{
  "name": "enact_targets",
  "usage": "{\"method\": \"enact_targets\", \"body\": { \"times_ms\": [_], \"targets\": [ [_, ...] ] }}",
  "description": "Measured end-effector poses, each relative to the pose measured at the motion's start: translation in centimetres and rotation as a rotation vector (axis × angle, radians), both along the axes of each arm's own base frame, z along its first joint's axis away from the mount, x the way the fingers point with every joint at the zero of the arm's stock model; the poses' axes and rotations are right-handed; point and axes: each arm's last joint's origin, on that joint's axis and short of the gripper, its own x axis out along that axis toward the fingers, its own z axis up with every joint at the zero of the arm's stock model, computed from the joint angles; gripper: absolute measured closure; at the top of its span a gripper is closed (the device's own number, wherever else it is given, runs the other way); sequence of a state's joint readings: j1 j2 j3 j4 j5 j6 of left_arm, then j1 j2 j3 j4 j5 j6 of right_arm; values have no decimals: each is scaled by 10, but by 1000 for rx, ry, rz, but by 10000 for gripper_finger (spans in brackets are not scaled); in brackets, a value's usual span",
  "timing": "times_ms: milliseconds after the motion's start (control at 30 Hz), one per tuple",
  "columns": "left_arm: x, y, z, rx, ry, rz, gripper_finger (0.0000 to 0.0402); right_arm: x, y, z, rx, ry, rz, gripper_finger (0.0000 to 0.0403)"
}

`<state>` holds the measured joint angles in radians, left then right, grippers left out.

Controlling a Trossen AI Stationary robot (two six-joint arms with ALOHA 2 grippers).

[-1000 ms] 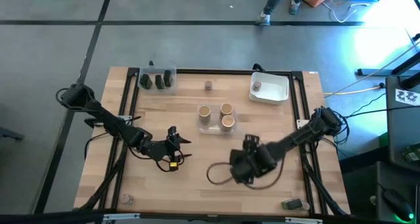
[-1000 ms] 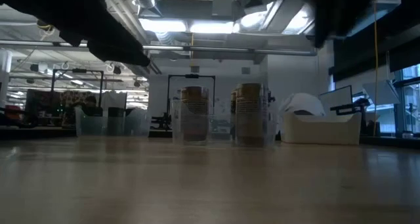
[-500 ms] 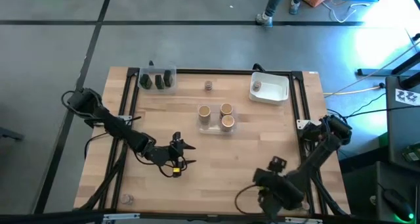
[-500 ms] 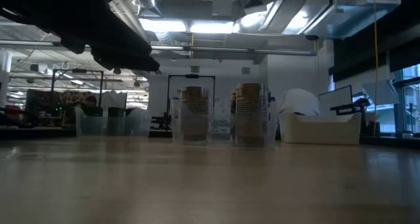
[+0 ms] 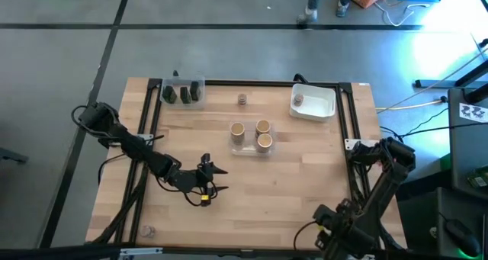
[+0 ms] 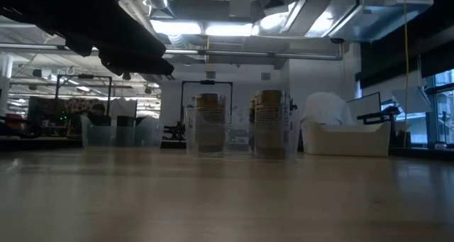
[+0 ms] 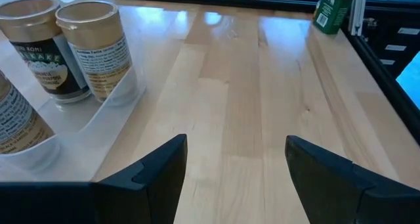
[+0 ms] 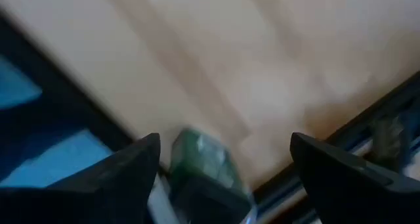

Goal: Sort spices by type
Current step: Put the black seasoning can into the top transparent bin

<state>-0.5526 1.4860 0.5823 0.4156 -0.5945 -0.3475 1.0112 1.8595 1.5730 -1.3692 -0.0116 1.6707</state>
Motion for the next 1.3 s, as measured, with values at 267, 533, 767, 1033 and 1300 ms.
{"method": "enact_targets", "body": {
  "times_ms": [267,533,767,1033,1300],
  "targets": [
    [0,0,0,-5,-1,2,160,-18,16,0,79,42,65,63],
    [1,1,0,10,0,1,160,-39,29,0,126,90,130,63],
    [1,2,0,12,1,4,160,-50,38,-12,85,85,279,63],
    [1,2,0,13,1,4,160,-47,45,-35,25,115,445,63],
    [1,2,0,13,1,4,160,-44,49,-48,6,136,493,87]
  ]
}}
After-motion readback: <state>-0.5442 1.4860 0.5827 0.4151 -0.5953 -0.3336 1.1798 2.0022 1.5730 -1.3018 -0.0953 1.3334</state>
